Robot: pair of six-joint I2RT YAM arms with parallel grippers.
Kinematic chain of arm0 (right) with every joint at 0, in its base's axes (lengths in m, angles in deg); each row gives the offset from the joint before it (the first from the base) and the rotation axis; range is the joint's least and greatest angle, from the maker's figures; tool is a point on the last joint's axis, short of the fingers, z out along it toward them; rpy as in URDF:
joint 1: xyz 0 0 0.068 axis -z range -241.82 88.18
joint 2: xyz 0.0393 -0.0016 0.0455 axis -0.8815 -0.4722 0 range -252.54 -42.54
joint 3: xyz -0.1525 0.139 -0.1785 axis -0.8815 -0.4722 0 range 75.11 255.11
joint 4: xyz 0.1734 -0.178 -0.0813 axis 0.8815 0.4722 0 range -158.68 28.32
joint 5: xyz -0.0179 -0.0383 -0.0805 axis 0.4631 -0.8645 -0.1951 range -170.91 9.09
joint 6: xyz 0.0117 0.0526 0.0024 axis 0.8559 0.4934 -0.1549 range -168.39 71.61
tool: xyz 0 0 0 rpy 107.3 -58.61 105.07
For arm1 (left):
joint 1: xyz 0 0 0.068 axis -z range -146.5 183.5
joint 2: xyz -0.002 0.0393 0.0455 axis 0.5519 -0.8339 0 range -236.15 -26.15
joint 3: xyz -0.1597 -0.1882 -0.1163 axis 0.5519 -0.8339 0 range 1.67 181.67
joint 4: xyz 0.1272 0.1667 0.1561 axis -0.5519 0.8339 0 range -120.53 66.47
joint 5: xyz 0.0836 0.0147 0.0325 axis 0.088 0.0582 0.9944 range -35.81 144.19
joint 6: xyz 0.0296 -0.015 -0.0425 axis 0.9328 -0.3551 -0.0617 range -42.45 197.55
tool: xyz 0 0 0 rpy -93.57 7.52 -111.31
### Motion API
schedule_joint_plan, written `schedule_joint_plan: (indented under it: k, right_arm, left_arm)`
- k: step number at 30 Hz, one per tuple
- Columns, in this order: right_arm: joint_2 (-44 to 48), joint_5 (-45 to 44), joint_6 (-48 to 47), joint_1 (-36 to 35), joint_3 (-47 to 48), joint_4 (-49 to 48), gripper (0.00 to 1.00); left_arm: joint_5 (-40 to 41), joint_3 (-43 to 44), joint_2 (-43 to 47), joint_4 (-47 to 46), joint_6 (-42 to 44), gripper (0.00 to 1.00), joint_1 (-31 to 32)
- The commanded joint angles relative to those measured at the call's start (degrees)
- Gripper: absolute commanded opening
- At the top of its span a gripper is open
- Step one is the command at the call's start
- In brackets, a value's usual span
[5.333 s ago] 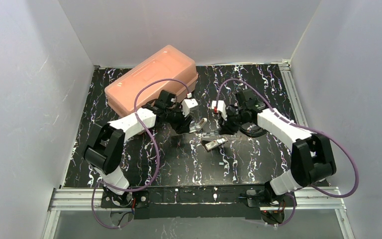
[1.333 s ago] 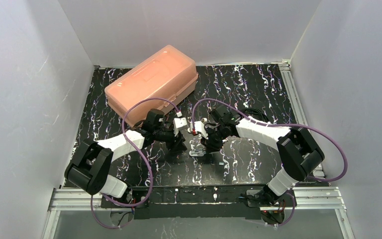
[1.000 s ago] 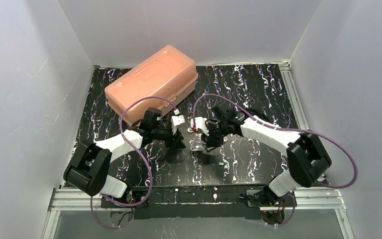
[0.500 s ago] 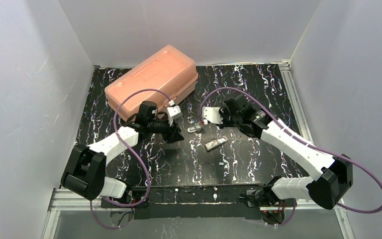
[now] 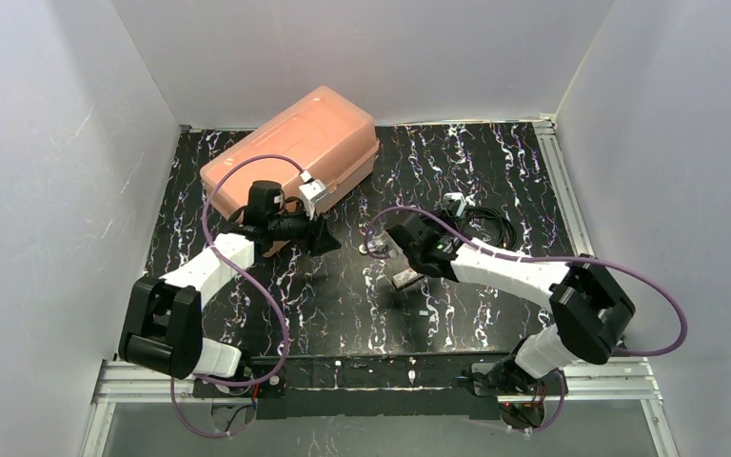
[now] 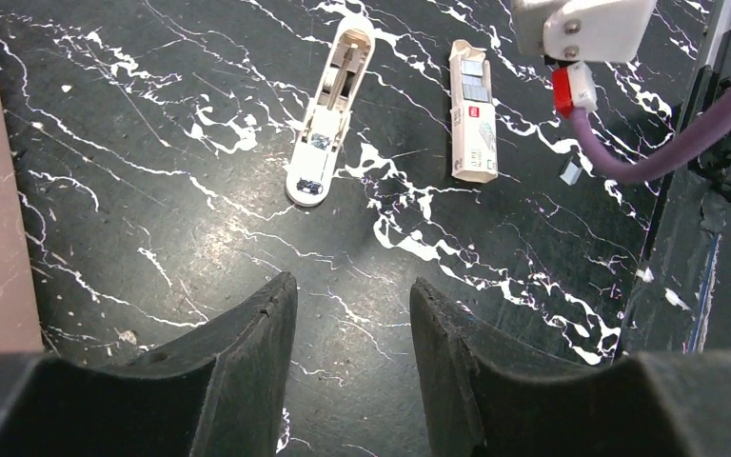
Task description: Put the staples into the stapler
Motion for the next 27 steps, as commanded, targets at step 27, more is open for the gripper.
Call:
schedule_joint_plan:
  k: [27]
  right_arm:
    - [10.9,70.9,27.6,7.4,18.3,17.2,0.01]
  left_arm:
    - [-17.2,13.8,-6.1,-0.8,-17.0,0.48,3.3]
